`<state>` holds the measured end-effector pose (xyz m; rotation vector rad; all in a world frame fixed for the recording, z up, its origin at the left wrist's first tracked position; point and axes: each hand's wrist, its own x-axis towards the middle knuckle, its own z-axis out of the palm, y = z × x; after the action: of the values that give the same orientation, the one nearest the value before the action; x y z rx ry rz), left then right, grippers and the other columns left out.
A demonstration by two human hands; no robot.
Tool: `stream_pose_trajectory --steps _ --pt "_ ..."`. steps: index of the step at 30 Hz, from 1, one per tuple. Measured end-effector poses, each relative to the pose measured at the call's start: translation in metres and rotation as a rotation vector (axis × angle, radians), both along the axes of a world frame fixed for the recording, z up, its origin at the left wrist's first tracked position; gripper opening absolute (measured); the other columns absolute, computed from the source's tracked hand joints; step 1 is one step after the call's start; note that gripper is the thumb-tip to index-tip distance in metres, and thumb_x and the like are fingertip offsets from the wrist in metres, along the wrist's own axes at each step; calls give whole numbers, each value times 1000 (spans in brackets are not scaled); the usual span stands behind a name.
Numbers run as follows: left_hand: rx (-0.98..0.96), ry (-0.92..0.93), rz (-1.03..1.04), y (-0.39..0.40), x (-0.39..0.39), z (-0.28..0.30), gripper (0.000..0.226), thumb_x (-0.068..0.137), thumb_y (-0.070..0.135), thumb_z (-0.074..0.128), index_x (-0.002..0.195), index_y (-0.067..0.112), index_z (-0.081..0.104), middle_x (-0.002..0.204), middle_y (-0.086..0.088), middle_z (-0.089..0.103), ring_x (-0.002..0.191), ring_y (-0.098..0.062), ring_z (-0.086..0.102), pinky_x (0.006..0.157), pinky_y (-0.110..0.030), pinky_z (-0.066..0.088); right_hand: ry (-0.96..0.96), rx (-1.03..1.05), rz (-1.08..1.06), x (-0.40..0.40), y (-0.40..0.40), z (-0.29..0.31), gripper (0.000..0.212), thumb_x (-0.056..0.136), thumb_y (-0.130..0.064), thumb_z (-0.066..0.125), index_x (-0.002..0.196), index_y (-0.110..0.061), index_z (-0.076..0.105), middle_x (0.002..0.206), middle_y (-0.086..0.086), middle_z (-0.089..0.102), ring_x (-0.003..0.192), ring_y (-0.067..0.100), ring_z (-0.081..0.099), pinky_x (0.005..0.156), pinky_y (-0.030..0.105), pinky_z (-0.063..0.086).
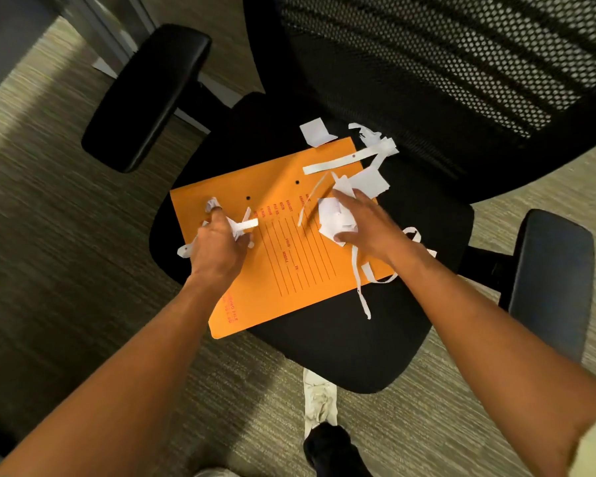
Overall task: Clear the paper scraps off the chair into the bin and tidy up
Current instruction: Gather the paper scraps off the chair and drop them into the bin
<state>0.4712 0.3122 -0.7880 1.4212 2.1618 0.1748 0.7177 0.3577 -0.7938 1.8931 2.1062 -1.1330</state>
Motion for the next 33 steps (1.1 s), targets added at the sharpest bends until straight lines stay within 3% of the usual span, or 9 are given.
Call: stream_pose_trajectory --steps 2,5,11,16,22,28,33 --pt "-16 -10 45 1 1 -2 65 90 28 64 139 7 29 117 -22 57 105 -39 58 84 -47 51 -7 16 12 0 4 -5 85 86 -20 71 153 -27 19 158 5 21 144 29 27 109 43 34" --pt "-42 -12 103 -1 -1 -7 61 88 31 65 133 8 30 111 -21 60 98 -41 62 81 -49 55 22 33 -3 0 8 -8 80 83 -20 73 149 -25 29 151 5 33 139 28 34 105 41 38" --pt "-140 3 159 0 1 -9 40 89 42 60 108 7 57 109 -20 62 95 -38 62 79 -43 55 94 -3 -129 1 10 -14 64 77 -16 79 135 -21 50 135 5 51 125 24 48 94 35 45" --pt "-158 1 137 -4 7 -10 44 89 42 61 114 7 55 115 -19 56 102 -37 57 87 -47 53 109 16 -202 -6 1 -16 57 78 -17 78 130 -19 54 135 5 48 127 24 43 98 36 43" --pt "-157 -43 119 -21 12 -15 48 87 41 65 116 4 54 115 -23 56 99 -39 58 83 -48 54 112 46 -213 -21 -35 -21 50 76 -21 79 122 -19 58 141 4 43 131 25 34 99 36 39" --pt "-168 -115 353 -43 -7 -11 65 70 49 79 116 9 55 116 -17 57 104 -38 58 78 -42 50 67 78 -269 -38 -66 -25 40 72 -26 83 106 -21 62 128 1 51 118 22 39 96 37 42" --pt "-218 -106 475 -60 -34 -11 66 69 50 80 108 3 53 99 -13 59 101 -36 61 70 -34 42 82 95 -343 -44 -80 -28 43 72 -28 81 109 -23 61 121 2 58 114 22 43 92 36 41"
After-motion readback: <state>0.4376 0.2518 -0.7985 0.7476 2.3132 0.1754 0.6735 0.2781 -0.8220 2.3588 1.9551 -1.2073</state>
